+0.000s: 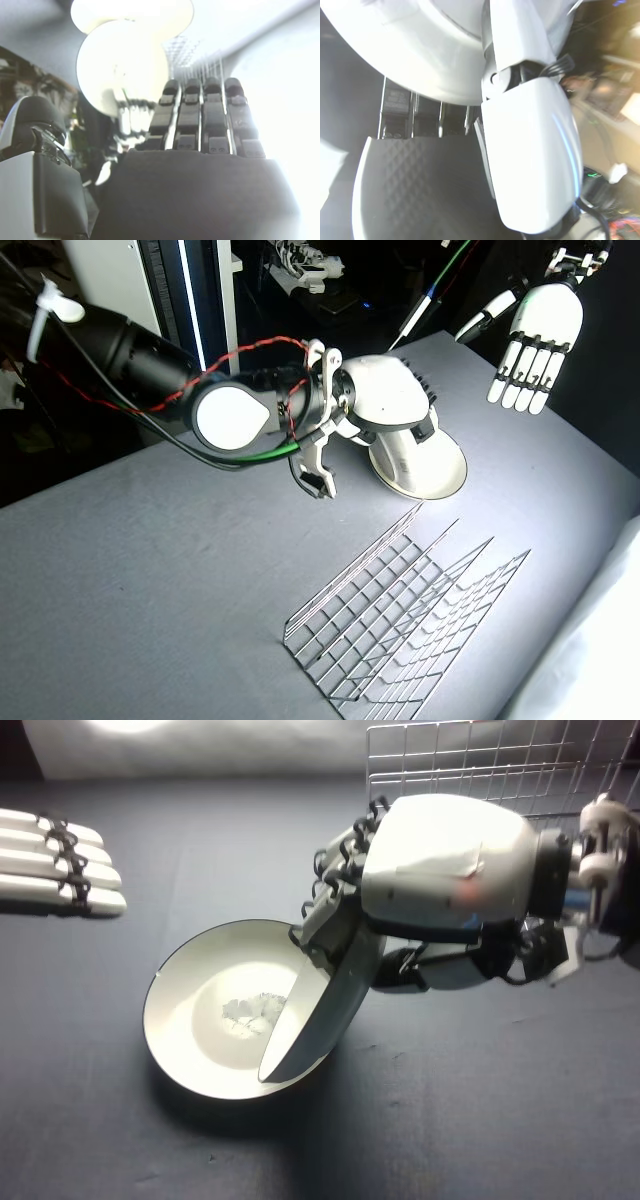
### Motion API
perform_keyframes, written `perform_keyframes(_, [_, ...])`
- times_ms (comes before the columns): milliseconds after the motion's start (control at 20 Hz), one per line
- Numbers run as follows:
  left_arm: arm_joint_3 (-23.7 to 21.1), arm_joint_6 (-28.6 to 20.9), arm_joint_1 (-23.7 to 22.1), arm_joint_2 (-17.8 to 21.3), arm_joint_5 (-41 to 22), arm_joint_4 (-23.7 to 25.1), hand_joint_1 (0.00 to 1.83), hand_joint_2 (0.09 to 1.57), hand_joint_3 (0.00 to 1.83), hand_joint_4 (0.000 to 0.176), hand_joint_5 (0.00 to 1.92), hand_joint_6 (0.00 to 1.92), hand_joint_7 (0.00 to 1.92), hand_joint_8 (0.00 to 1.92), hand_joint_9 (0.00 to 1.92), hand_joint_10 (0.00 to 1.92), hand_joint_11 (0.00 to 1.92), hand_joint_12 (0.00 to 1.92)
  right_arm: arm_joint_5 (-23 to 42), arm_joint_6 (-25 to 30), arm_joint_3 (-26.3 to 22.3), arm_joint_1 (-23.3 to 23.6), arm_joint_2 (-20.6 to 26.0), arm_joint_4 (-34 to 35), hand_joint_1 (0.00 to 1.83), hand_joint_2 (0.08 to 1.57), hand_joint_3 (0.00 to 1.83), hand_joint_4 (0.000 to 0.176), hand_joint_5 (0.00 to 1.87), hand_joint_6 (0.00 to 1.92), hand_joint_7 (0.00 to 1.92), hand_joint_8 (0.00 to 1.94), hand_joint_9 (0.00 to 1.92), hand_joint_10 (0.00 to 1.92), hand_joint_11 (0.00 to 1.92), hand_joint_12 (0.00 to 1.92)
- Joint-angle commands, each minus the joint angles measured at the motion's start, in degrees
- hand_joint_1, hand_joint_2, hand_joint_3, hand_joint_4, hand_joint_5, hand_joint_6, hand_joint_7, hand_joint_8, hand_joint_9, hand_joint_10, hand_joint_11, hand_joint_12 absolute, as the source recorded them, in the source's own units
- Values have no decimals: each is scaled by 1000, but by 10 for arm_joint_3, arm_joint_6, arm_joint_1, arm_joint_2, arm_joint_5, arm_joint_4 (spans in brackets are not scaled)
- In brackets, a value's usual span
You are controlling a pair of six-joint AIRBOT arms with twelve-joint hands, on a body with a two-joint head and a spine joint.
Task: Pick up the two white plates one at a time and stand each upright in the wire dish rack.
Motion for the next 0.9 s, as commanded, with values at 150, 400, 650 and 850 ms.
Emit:
perform_keyframes(150, [8, -3, -7, -5, -19, -48, 0, 1044, 0, 0, 0, 0, 0, 0, 0, 0, 29, 19, 63, 5, -21, 24, 20, 60, 1379, 1106, 0, 0, 922, 1031, 1025, 894, 926, 1195, 735, 1423])
perform_keyframes(400, [12, -17, -41, -13, -19, -25, 0, 1041, 0, 0, 0, 0, 1, 0, 0, 0, 29, 21, 9, 7, -31, 77, 34, 178, 1377, 1109, 0, 0, 931, 1043, 1016, 903, 910, 1199, 733, 1444])
perform_keyframes(650, [20, -35, -60, -17, -19, -13, 0, 1051, 2, 0, 0, 0, 0, 0, 0, 0, 8, 12, -56, 6, -31, 117, 37, 274, 1374, 1123, 2, 0, 890, 1077, 975, 978, 898, 1247, 689, 1503])
perform_keyframes(850, [22, -37, -67, -19, -22, -11, 0, 1059, 5, 0, 0, 0, 1, 0, 1, 0, 26, 23, -88, 6, -22, 143, 37, 324, 1372, 1127, 0, 0, 876, 1119, 950, 981, 923, 1228, 772, 1486])
